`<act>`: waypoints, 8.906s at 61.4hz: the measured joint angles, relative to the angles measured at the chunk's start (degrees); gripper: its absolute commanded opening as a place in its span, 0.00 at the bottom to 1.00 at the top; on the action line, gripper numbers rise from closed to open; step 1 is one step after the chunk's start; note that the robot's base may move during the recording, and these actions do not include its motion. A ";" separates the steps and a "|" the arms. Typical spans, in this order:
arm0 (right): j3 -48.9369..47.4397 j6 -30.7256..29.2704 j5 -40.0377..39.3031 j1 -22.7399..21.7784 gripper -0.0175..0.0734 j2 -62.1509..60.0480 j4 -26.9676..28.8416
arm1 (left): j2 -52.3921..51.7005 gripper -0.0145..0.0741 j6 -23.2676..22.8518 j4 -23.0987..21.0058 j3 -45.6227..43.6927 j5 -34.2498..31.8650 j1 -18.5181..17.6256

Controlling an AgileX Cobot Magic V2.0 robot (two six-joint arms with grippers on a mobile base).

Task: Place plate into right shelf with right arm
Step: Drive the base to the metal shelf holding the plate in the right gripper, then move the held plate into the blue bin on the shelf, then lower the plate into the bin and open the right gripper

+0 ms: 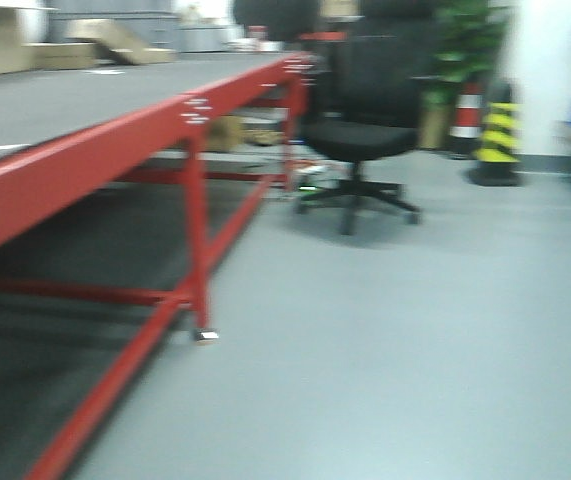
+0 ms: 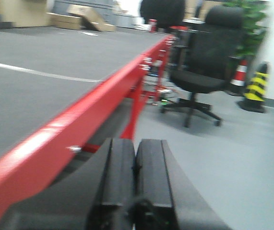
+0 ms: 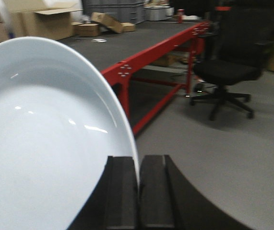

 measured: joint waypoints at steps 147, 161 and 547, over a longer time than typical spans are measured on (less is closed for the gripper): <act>-0.11 0.00 0.00 0.00 0.25 0.00 0.00 | 0.00 0.11 0.00 0.00 0.00 0.00 0.00; -0.11 0.00 0.00 0.00 0.25 0.00 0.00 | 0.00 0.11 0.00 0.00 0.00 0.00 0.00; -29.49 -4.96 5.30 0.00 0.25 29.38 -3.07 | 0.00 0.11 0.00 0.00 0.00 0.00 0.00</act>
